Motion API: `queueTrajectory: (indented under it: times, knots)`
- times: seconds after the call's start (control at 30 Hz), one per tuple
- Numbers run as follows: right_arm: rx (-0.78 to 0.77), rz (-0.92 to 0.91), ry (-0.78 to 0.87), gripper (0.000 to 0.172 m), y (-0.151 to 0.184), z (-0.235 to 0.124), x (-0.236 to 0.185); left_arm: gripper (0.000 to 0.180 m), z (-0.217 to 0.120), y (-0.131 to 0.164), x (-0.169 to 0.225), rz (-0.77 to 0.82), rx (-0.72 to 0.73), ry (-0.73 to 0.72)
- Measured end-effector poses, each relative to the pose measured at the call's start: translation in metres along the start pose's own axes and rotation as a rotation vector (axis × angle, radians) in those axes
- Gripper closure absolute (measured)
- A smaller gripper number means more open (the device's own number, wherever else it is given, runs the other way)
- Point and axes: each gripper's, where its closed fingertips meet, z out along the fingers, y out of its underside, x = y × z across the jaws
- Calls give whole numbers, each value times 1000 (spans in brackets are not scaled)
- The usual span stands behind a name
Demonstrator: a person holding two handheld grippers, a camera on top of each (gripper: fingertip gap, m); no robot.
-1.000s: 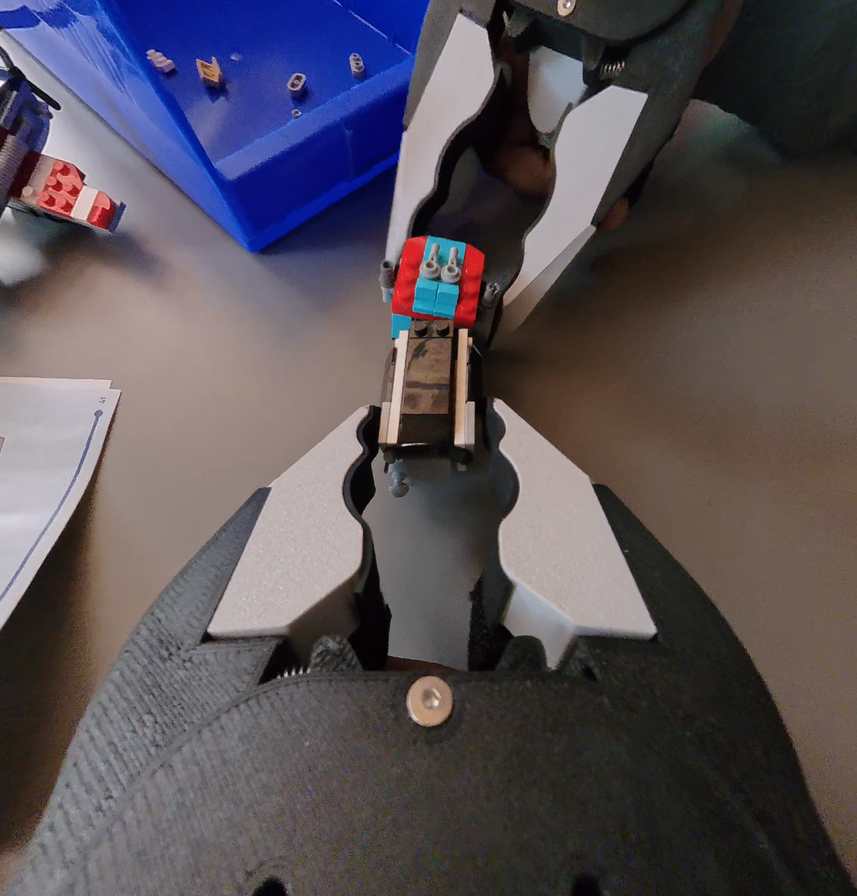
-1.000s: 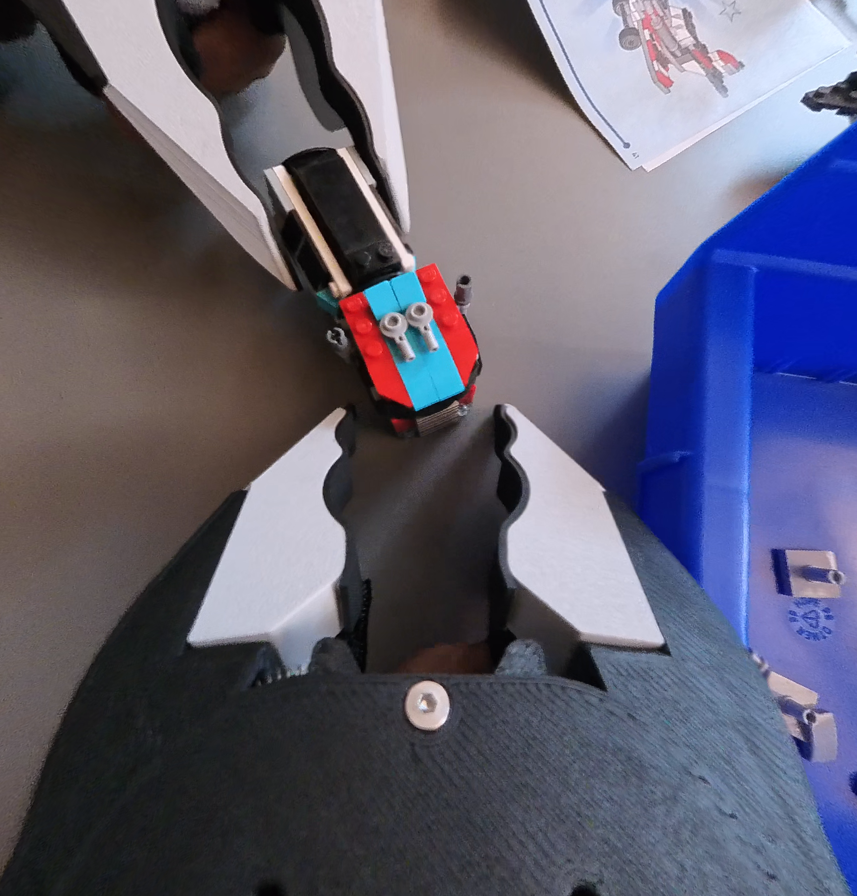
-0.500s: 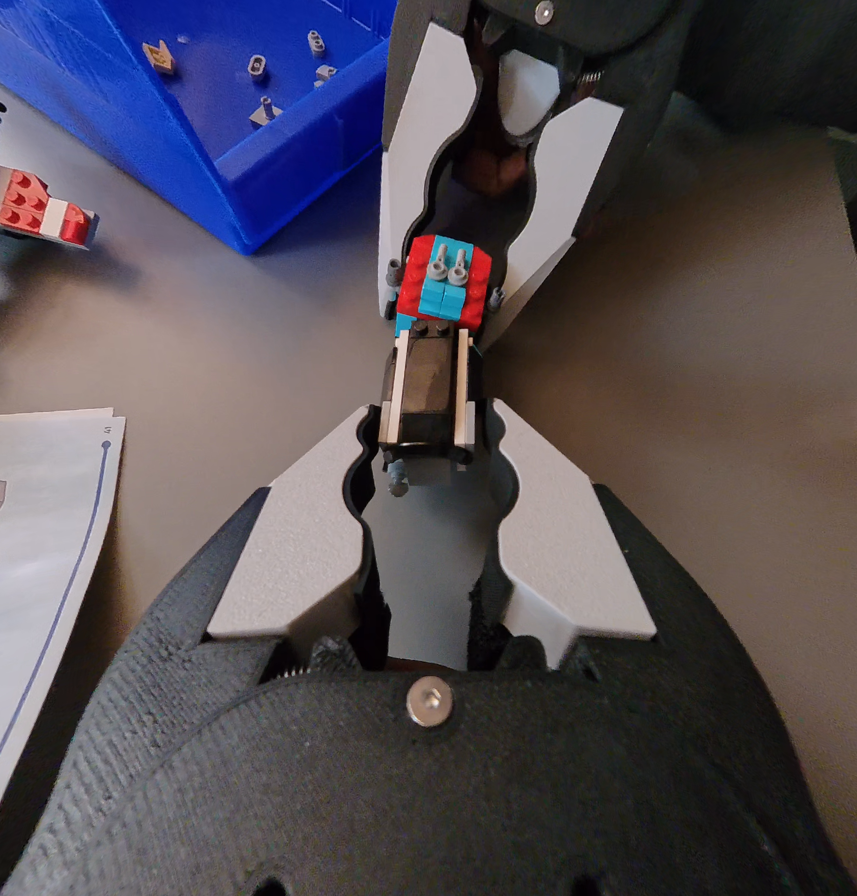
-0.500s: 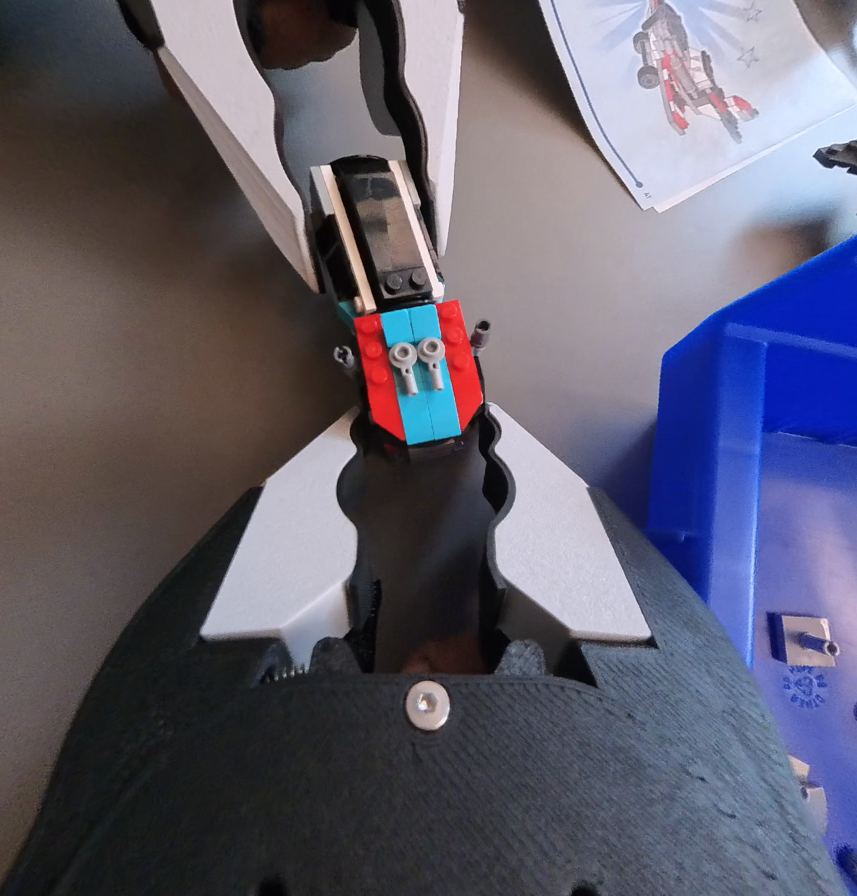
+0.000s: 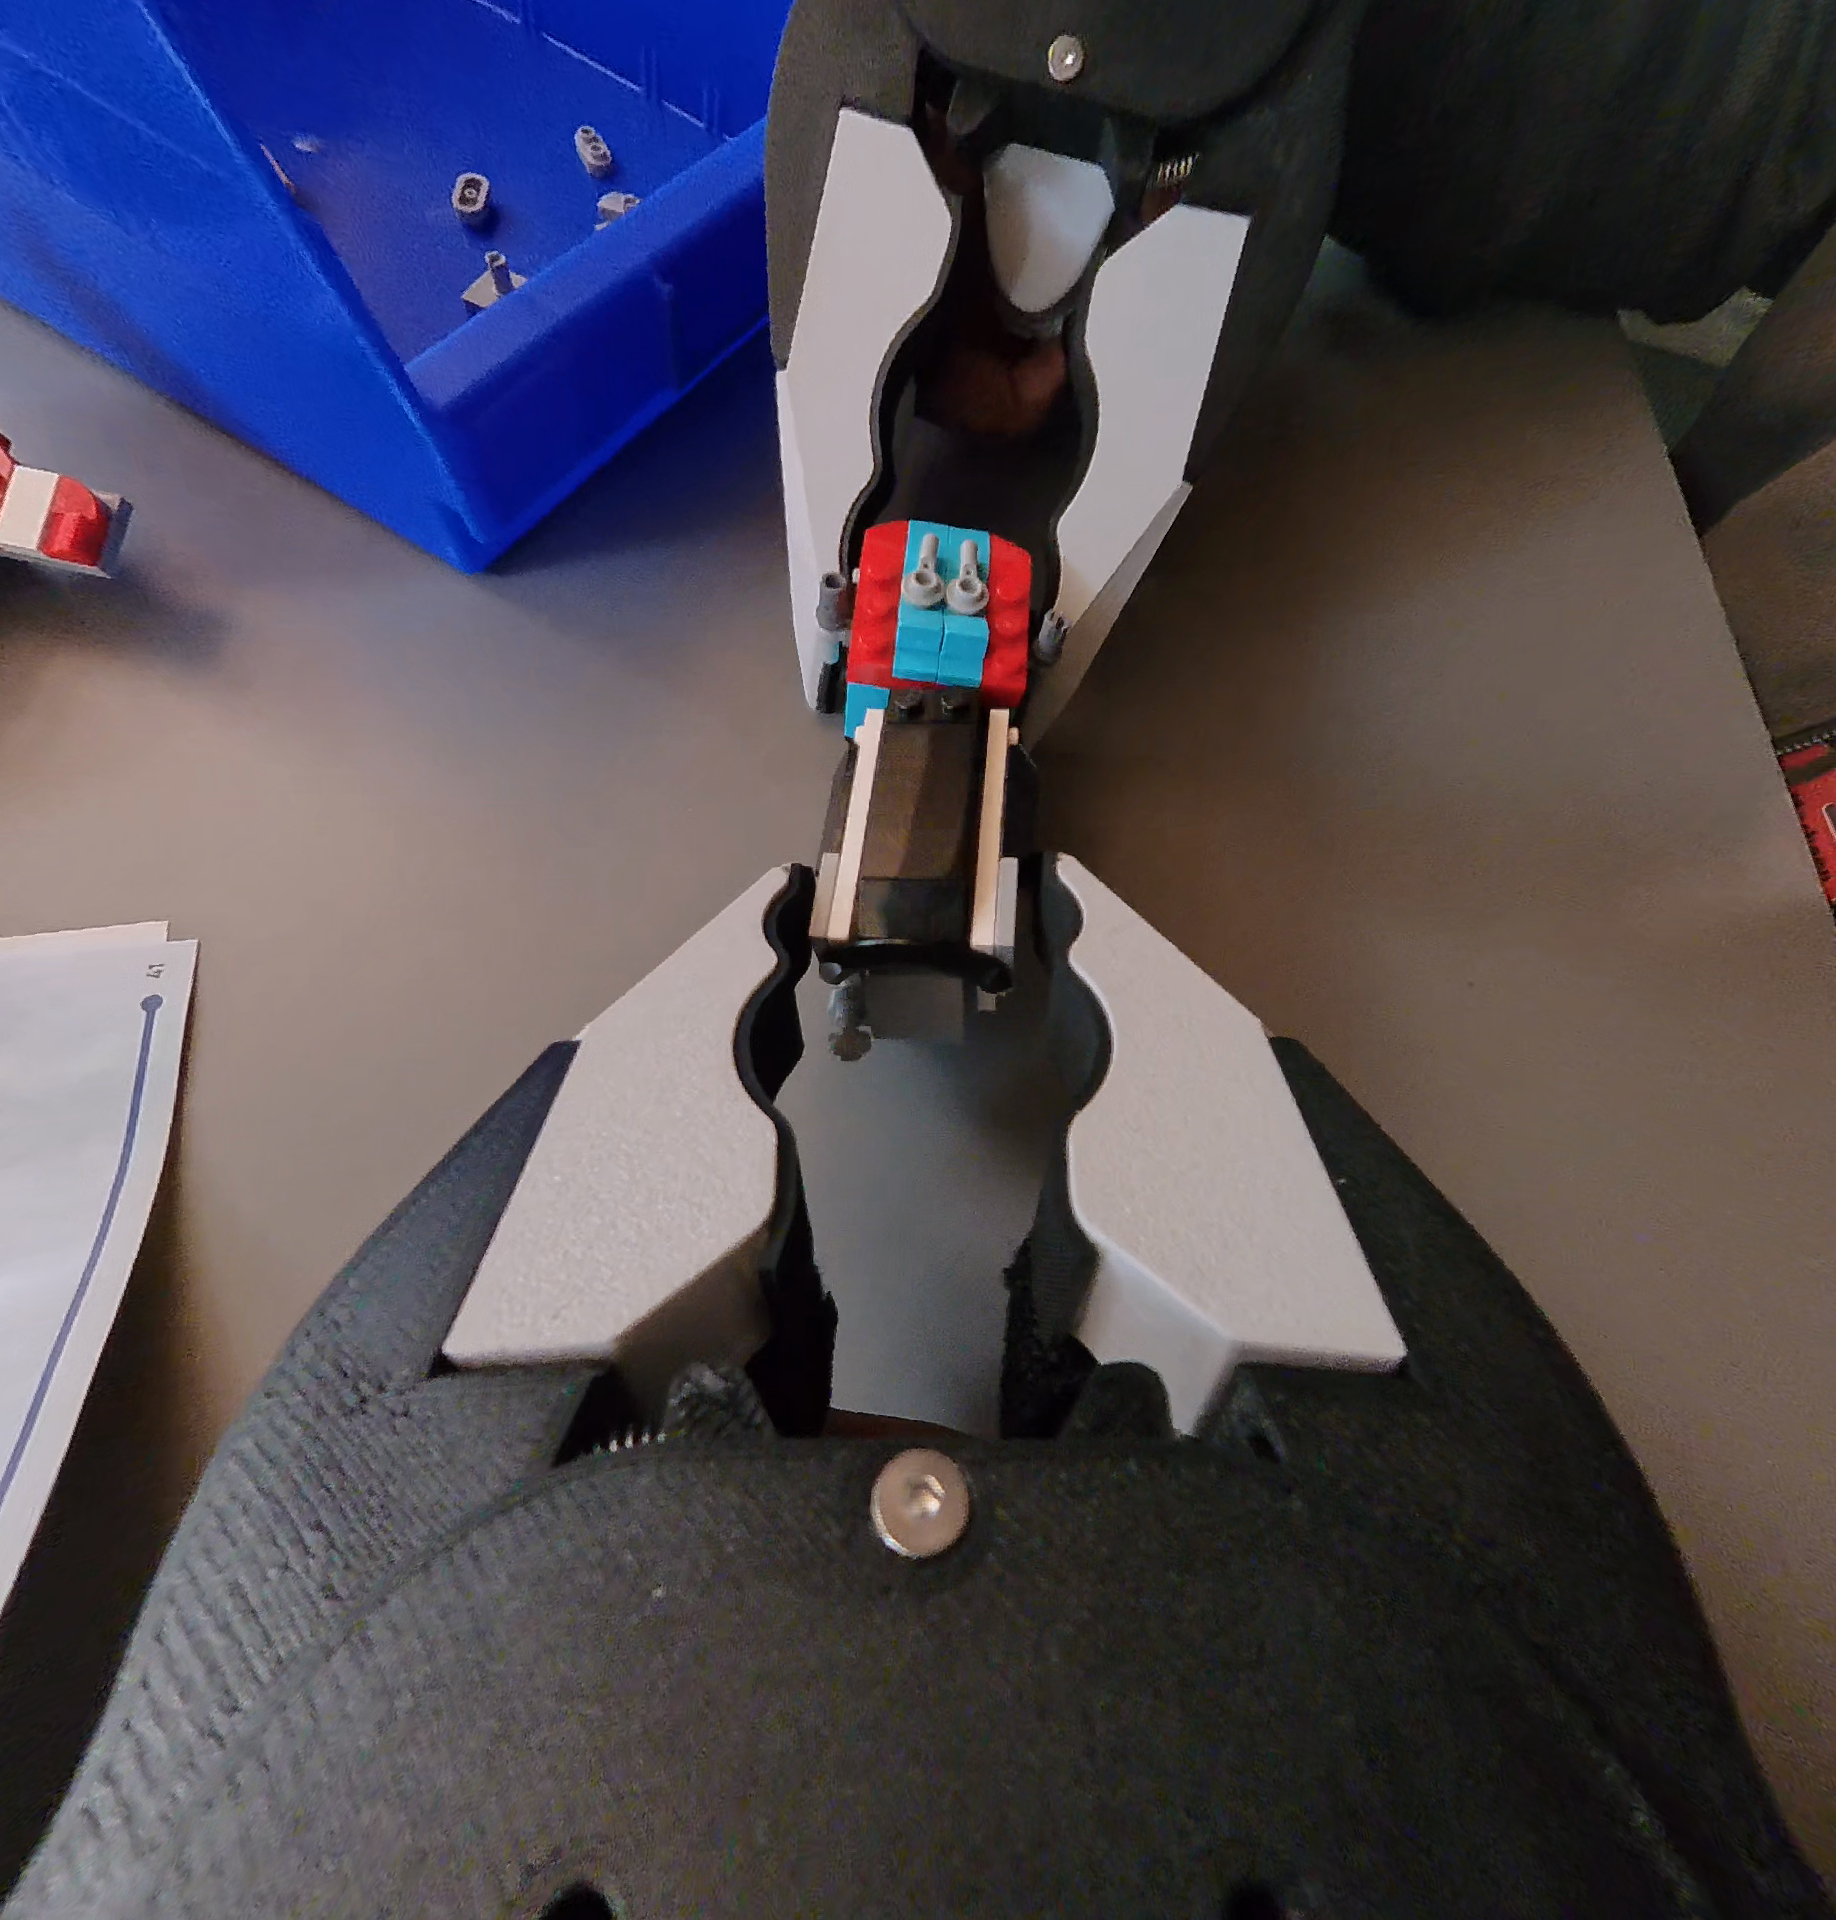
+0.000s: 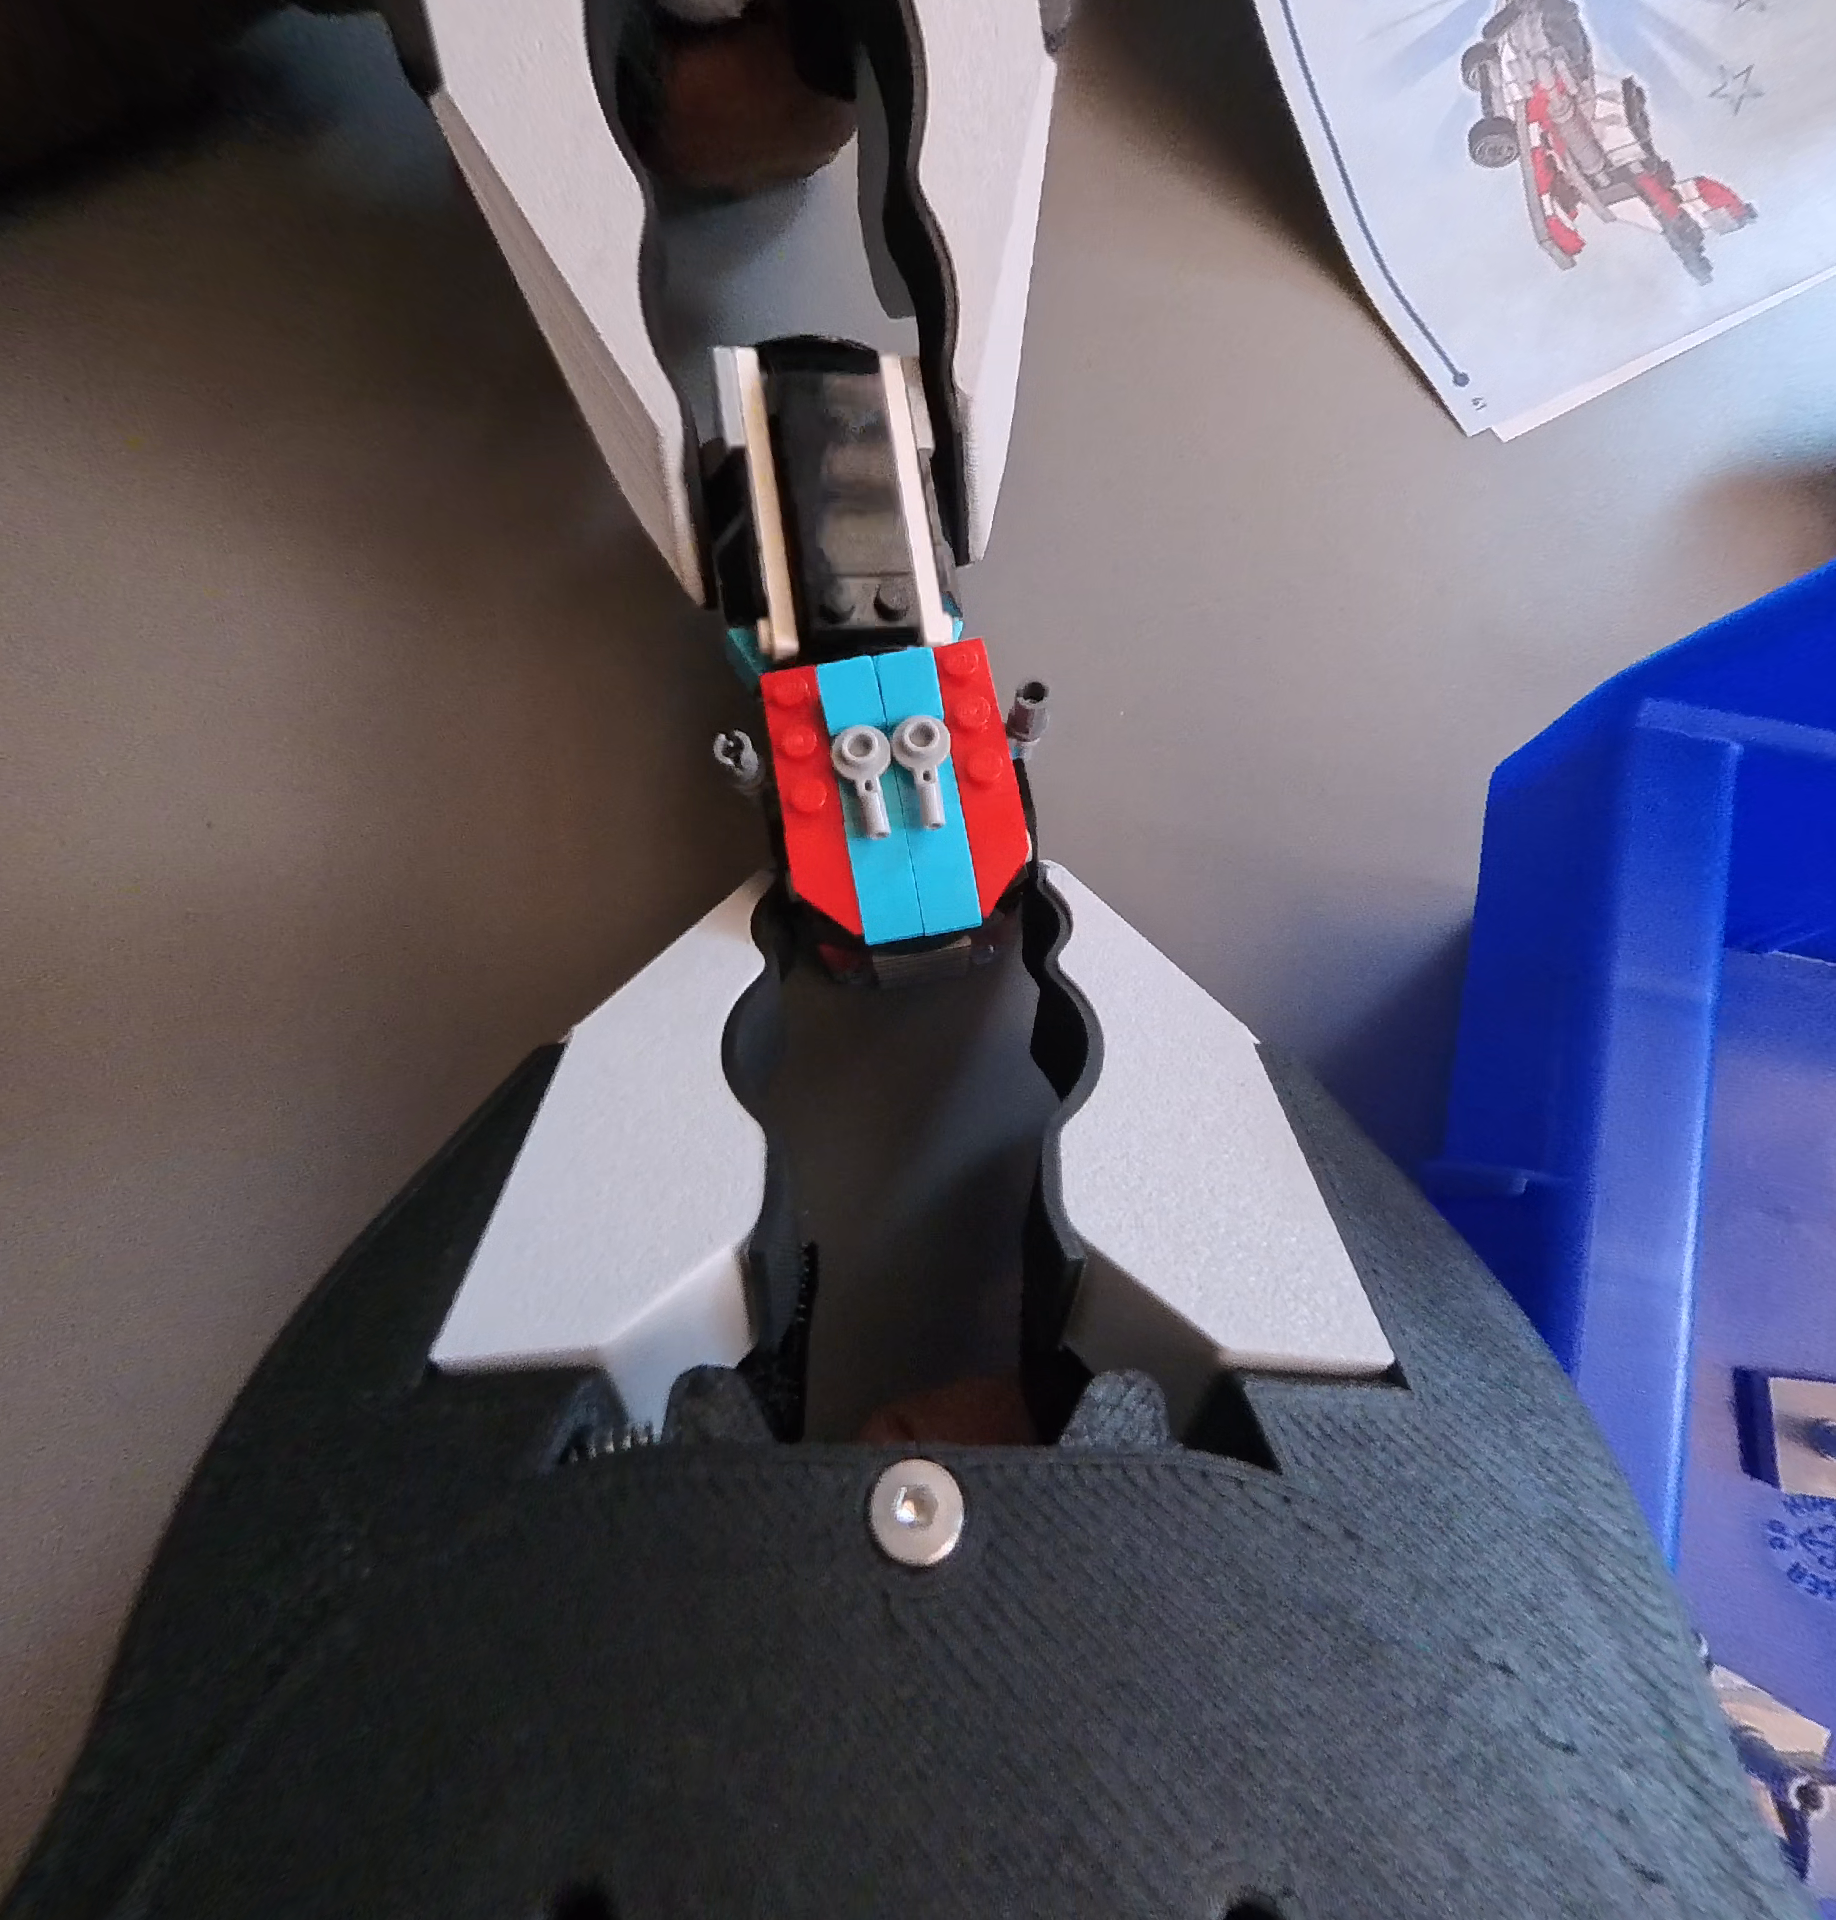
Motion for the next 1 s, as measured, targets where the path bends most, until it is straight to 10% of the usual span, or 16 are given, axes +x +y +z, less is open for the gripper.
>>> queueTrajectory:
  times: [1.0]
  knots:
    - [1, -46, 4, 126, 2, 0, -4, 135, 6, 10, 1, 16, -56, -65]
